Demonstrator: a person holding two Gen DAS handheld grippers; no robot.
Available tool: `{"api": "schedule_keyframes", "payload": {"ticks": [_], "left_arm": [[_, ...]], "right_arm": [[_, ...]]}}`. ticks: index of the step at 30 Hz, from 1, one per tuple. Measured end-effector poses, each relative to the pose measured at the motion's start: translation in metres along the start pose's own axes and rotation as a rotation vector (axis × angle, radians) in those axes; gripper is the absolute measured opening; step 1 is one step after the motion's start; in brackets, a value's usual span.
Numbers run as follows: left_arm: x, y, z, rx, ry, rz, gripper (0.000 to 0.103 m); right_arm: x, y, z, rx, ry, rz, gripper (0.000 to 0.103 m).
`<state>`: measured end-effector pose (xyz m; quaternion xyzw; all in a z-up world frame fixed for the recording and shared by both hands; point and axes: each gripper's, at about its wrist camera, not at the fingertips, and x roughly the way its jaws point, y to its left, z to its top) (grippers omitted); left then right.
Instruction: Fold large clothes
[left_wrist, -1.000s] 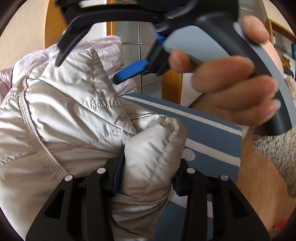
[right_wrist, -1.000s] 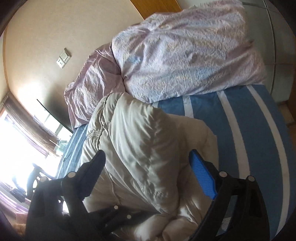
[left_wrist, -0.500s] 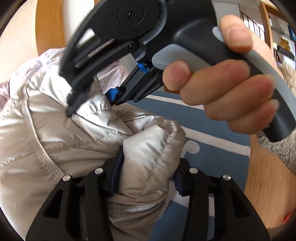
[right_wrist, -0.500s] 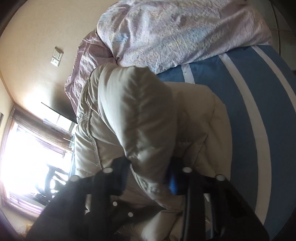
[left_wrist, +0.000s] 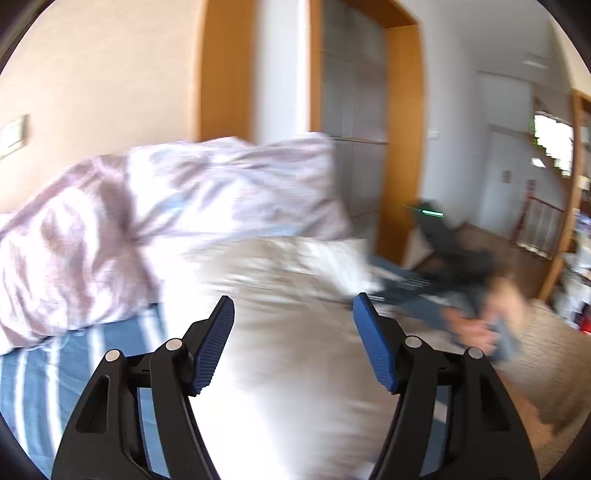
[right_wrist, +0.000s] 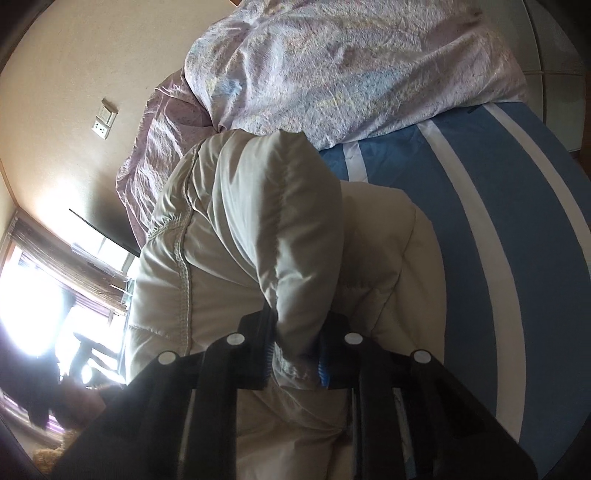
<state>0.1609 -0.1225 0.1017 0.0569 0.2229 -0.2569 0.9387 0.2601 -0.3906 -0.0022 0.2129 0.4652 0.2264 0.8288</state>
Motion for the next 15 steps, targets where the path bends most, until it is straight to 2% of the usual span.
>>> {"api": "schedule_keyframes", "payload": {"ticks": [2, 5, 10, 12, 15], "left_arm": [[0.016, 0.019, 0.003, -0.052, 0.041, 0.042, 0.068], [0.035, 0.037, 0.001, -0.053, 0.068, 0.128, 0.068], [0.069, 0.048, -0.015, -0.058, 0.12, 0.161, 0.068], [0.071, 0.047, -0.029, -0.046, 0.126, 0.174, 0.068], [0.079, 0.039, -0.032, -0.024, 0.145, 0.163, 0.068]], "right_arm": [[-0.001, 0.0, 0.0, -0.006, -0.007, -0.009, 0.019], [-0.001, -0.002, 0.0, -0.004, -0.016, -0.015, 0.019], [0.0, -0.004, -0.003, 0.0, -0.038, -0.028, 0.02], [0.001, -0.006, -0.004, 0.006, -0.041, -0.042, 0.02], [0.002, -0.01, -0.005, 0.012, -0.042, -0.049, 0.02]]}}
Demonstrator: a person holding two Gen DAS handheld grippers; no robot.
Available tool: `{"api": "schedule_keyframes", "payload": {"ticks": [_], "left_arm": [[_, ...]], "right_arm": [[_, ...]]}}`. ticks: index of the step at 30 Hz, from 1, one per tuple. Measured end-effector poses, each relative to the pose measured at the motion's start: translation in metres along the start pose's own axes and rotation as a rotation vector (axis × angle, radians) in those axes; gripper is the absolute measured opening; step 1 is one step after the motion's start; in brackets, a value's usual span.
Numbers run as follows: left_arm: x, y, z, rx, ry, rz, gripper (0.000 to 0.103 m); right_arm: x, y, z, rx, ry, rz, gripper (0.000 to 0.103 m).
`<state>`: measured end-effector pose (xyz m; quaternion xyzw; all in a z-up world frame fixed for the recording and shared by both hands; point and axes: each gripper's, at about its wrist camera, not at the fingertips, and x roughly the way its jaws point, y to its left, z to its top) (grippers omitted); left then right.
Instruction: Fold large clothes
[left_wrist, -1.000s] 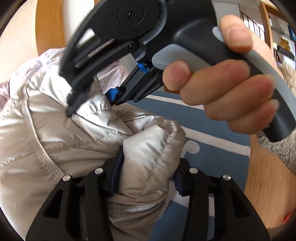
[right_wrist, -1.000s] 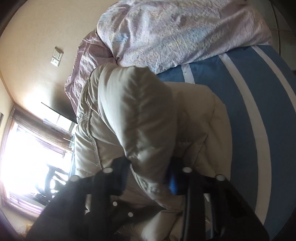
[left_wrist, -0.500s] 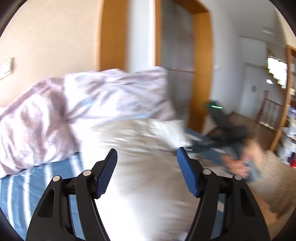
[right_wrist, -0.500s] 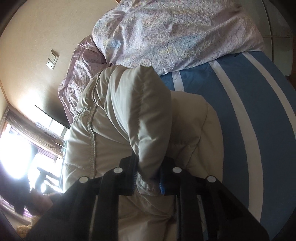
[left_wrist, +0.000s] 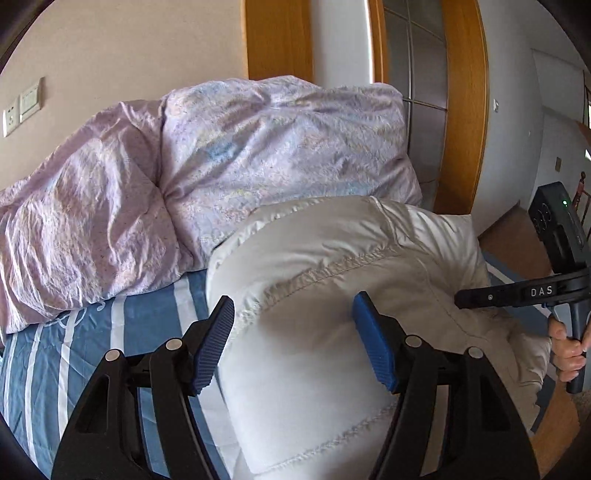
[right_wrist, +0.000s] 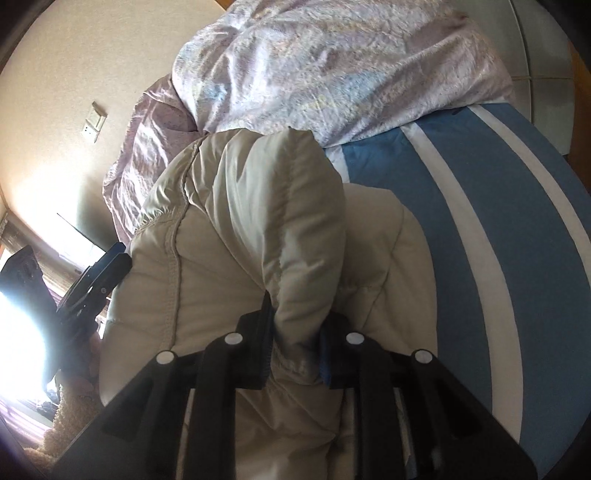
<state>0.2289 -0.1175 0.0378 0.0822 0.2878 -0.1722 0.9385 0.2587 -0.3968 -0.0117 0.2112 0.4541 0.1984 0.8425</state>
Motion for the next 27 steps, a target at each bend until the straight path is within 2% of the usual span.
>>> {"api": "schedule_keyframes", "payload": {"ticks": [6, 18, 27], "left_arm": [[0.019, -0.022, -0.008, 0.088, 0.047, 0.032, 0.068], [0.036, -0.028, -0.016, 0.075, 0.062, 0.05, 0.07], [0.048, -0.039, -0.019, 0.092, 0.036, 0.094, 0.073]], "right_arm": [[0.007, -0.008, -0.004, 0.009, -0.008, -0.015, 0.021], [0.021, -0.021, -0.002, 0.031, 0.005, -0.01, 0.021], [0.026, -0.032, -0.001, 0.057, 0.004, 0.0, 0.021]]}}
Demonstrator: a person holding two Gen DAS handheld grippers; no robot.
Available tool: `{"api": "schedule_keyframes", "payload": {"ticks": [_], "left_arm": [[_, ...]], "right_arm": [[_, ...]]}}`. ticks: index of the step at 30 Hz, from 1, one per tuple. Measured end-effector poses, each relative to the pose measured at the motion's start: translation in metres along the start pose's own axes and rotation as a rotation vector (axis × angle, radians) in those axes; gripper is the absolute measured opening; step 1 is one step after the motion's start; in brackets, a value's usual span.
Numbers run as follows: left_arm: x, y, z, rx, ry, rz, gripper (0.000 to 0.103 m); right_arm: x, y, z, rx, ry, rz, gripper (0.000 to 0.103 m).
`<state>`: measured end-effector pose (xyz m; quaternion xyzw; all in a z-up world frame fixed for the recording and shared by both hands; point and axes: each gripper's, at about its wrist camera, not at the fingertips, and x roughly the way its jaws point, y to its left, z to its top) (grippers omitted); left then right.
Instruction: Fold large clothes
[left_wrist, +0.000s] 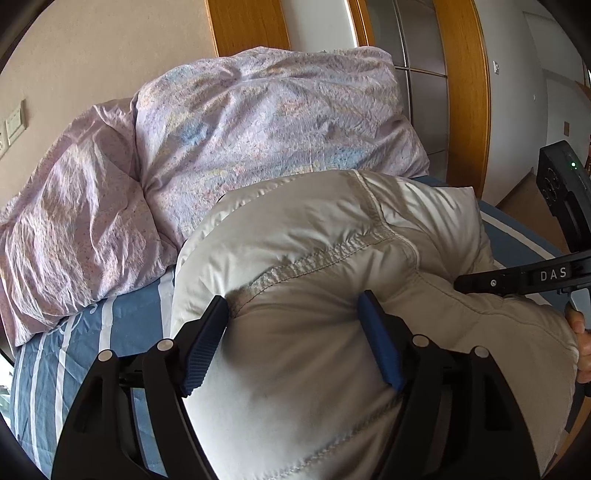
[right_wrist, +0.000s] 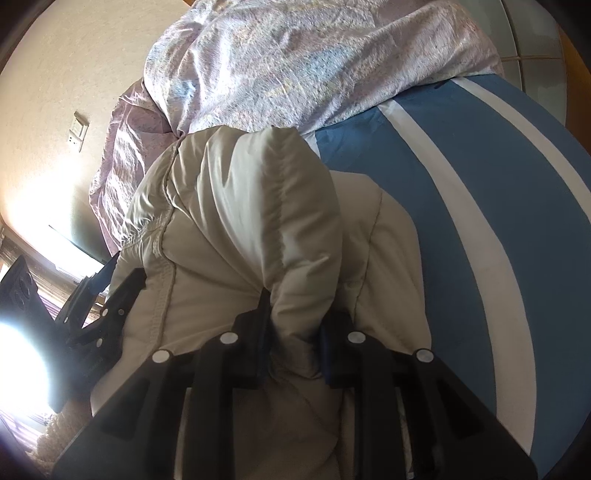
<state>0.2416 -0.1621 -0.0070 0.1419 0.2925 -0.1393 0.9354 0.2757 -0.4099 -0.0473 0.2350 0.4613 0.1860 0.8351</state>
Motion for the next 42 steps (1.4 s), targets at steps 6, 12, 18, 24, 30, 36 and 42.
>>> {"api": "schedule_keyframes", "payload": {"ticks": [6, 12, 18, 24, 30, 36, 42], "left_arm": [[0.002, -0.002, -0.002, 0.003, -0.012, 0.01, 0.073], [0.005, -0.003, -0.002, 0.008, -0.018, 0.019, 0.074], [0.011, -0.002, -0.002, 0.0, -0.028, 0.02, 0.074], [0.011, -0.003, -0.002, 0.01, -0.029, 0.021, 0.075], [0.009, -0.002, -0.002, 0.001, -0.035, 0.018, 0.075], [0.008, -0.004, -0.003, 0.0, -0.042, 0.029, 0.075], [0.007, -0.006, -0.004, 0.002, -0.05, 0.037, 0.075]], "right_arm": [[0.003, -0.004, 0.0, 0.015, 0.003, 0.008, 0.021], [0.004, -0.007, 0.001, 0.034, 0.004, 0.02, 0.021], [0.004, -0.013, 0.003, 0.066, 0.002, 0.031, 0.022], [-0.028, -0.001, 0.006, 0.085, -0.05, -0.07, 0.033], [-0.074, 0.034, -0.011, -0.009, -0.174, -0.081, 0.035], [-0.037, 0.034, -0.024, -0.024, -0.064, -0.092, 0.034], [-0.024, 0.023, -0.032, -0.012, -0.067, -0.073, 0.034]]}}
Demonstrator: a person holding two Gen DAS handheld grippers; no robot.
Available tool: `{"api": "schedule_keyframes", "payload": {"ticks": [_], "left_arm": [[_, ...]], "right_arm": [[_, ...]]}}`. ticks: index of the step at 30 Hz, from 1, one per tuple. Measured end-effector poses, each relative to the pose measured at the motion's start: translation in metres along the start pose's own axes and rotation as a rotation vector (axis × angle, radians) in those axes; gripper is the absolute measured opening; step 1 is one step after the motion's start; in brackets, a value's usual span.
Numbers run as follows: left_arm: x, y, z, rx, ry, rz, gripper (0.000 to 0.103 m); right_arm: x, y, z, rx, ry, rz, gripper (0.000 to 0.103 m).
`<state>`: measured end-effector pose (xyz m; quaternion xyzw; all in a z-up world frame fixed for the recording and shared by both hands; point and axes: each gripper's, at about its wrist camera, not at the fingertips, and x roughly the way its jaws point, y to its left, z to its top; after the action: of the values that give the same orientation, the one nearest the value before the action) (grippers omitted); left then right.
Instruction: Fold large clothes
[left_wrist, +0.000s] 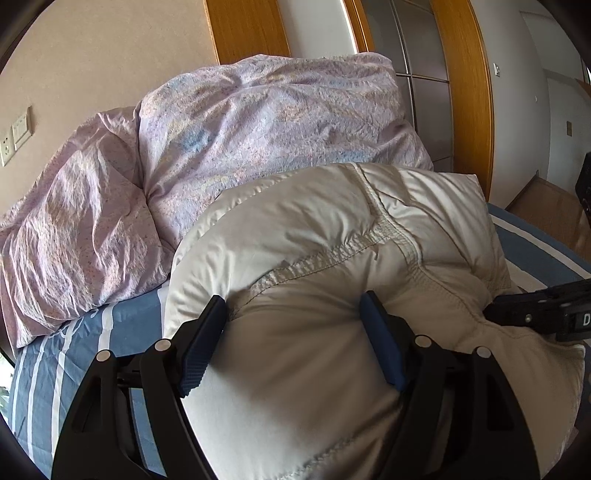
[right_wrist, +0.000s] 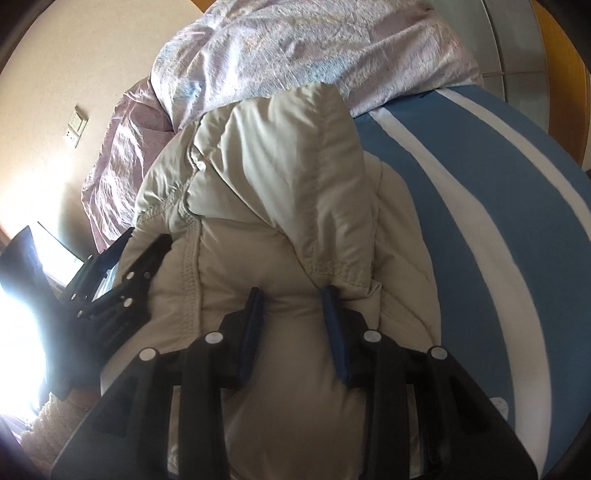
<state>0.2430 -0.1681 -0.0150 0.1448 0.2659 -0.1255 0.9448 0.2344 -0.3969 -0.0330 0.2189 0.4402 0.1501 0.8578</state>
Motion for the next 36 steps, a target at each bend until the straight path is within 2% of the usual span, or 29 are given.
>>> {"api": "schedule_keyframes", "payload": {"ticks": [7, 13, 17, 18, 19, 20, 21, 22, 24, 27, 31, 36], "left_arm": [[0.001, -0.001, 0.0, 0.013, 0.013, 0.013, 0.075], [-0.003, 0.002, 0.004, 0.01, 0.021, 0.009, 0.077], [-0.028, 0.038, 0.004, -0.157, 0.047, -0.093, 0.082], [-0.035, 0.051, 0.003, -0.198, 0.05, -0.111, 0.085], [-0.04, 0.062, 0.001, -0.226, 0.052, -0.119, 0.086], [-0.045, 0.078, -0.001, -0.261, 0.06, -0.131, 0.088], [-0.047, 0.091, -0.003, -0.29, 0.074, -0.146, 0.089], [-0.046, 0.103, -0.005, -0.319, 0.096, -0.163, 0.09], [-0.042, 0.122, -0.01, -0.373, 0.141, -0.201, 0.09], [-0.03, 0.138, -0.021, -0.453, 0.213, -0.27, 0.09], [-0.019, 0.143, -0.032, -0.522, 0.261, -0.341, 0.09], [-0.021, 0.136, -0.03, -0.483, 0.243, -0.32, 0.093]], "right_arm": [[0.007, -0.008, -0.003, 0.016, -0.004, 0.038, 0.035], [0.008, -0.017, 0.0, 0.081, 0.006, 0.085, 0.034], [-0.001, -0.016, 0.009, 0.108, 0.047, 0.073, 0.035], [-0.006, -0.013, 0.011, 0.107, 0.056, 0.065, 0.039], [-0.013, -0.009, 0.015, 0.105, 0.06, 0.074, 0.055], [-0.02, -0.007, 0.018, 0.103, 0.05, 0.077, 0.066], [-0.028, -0.003, 0.021, 0.095, 0.03, 0.046, 0.091], [-0.039, 0.001, 0.025, 0.074, -0.008, -0.023, 0.101], [-0.047, 0.002, 0.032, 0.064, -0.017, -0.053, 0.101], [-0.039, -0.006, 0.04, 0.119, 0.04, -0.027, 0.101], [-0.017, -0.021, 0.049, 0.163, 0.116, 0.003, 0.101], [0.005, -0.041, 0.056, 0.238, 0.173, 0.038, 0.101]]}}
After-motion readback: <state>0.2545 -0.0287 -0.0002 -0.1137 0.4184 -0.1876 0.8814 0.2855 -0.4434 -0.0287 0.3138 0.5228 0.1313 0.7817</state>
